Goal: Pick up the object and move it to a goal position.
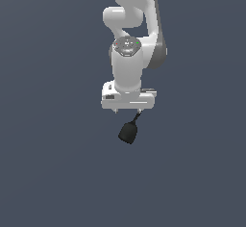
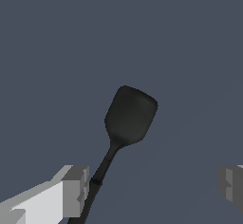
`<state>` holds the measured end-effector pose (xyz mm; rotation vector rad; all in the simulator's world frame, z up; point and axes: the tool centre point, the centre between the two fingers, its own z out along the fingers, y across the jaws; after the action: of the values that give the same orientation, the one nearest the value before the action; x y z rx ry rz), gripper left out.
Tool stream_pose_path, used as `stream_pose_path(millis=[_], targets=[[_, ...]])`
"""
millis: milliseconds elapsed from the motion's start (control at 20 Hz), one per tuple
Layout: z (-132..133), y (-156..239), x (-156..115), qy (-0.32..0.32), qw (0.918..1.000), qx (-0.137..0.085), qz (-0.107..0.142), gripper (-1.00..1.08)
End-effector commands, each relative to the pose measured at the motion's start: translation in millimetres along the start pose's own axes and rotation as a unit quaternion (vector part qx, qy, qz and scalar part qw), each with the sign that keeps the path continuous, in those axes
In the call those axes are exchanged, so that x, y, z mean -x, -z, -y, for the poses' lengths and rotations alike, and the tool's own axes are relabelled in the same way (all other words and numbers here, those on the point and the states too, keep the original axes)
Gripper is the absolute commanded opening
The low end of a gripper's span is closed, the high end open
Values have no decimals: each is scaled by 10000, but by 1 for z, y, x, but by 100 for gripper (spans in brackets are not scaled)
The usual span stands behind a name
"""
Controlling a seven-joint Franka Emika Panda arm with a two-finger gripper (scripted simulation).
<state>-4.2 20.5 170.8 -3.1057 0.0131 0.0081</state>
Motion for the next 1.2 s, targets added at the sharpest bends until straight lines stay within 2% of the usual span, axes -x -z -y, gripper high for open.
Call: stream_pose_path(millis=[0, 550, 1150], targets=[[2, -4, 2, -65, 10000, 5, 2, 100], [20, -44, 24, -764, 9971, 59, -6, 100], [41, -94, 63, -1735, 9847, 146, -45, 100]])
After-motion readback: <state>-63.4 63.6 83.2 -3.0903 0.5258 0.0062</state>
